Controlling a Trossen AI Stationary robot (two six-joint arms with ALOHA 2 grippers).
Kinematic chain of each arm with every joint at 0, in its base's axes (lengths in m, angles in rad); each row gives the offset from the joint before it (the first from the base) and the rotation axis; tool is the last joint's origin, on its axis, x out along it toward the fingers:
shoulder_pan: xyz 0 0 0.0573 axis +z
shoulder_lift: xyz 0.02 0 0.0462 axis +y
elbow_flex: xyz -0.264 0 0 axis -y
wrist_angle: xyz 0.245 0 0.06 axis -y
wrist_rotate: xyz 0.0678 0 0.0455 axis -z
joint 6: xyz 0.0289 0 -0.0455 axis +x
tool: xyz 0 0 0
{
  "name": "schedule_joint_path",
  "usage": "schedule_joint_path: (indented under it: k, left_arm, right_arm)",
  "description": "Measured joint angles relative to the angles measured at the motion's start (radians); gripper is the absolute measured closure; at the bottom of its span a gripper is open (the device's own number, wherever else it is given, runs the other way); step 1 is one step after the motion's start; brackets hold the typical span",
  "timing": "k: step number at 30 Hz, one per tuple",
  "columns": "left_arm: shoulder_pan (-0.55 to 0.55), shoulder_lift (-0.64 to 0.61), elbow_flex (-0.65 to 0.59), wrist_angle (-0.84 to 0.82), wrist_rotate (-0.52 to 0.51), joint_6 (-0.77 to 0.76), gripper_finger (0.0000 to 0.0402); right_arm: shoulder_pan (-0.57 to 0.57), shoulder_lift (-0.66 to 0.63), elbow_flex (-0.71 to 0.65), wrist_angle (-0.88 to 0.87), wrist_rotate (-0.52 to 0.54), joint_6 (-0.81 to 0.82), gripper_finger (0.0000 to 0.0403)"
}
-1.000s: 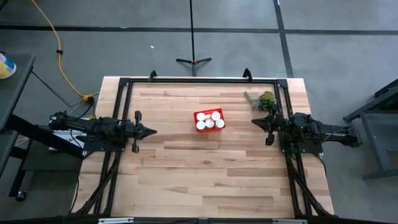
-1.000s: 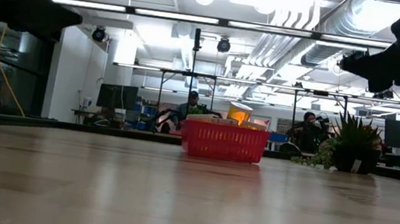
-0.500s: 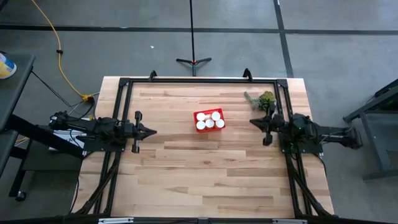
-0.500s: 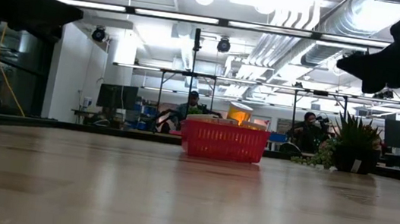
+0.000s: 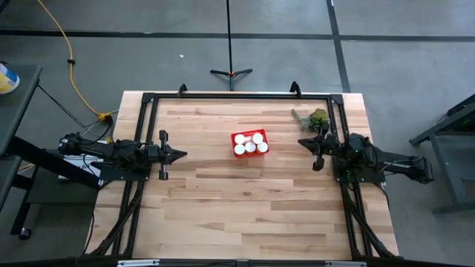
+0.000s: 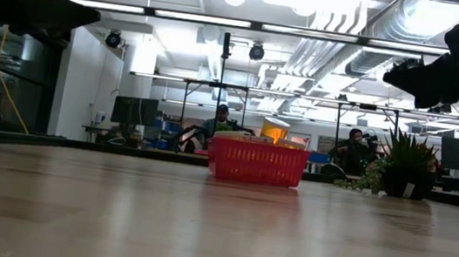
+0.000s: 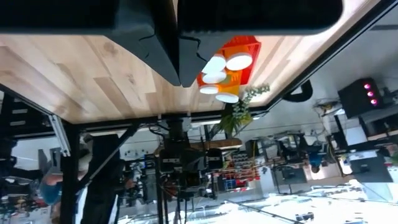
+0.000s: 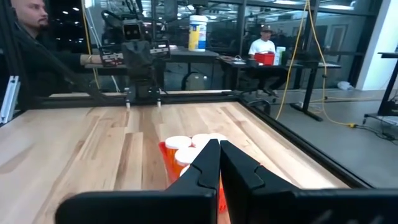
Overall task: Pick and place pill bottles into a basket
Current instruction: Return to Home Position
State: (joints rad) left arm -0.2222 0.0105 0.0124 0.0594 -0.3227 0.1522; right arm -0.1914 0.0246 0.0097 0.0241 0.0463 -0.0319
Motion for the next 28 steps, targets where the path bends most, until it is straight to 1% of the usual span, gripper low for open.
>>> schedule_joint_path:
  k: [4,12,28]
  left_arm:
    - [0.000,0.000,0.000,0.000,0.004,0.002,0.0372]
    - [0.000,0.000,0.000,-0.001,0.005,0.020,0.0338]
    - [0.000,0.000,-0.001,-0.001,0.001,0.026,0.0333]
  right_arm:
    - [0.001,0.000,0.000,-0.001,-0.011,0.005,0.0400]
    - [0.001,0.000,0.000,-0.001,-0.012,0.005,0.0394]
    - [0.001,0.000,-0.001,-0.001,-0.012,0.006,0.0402]
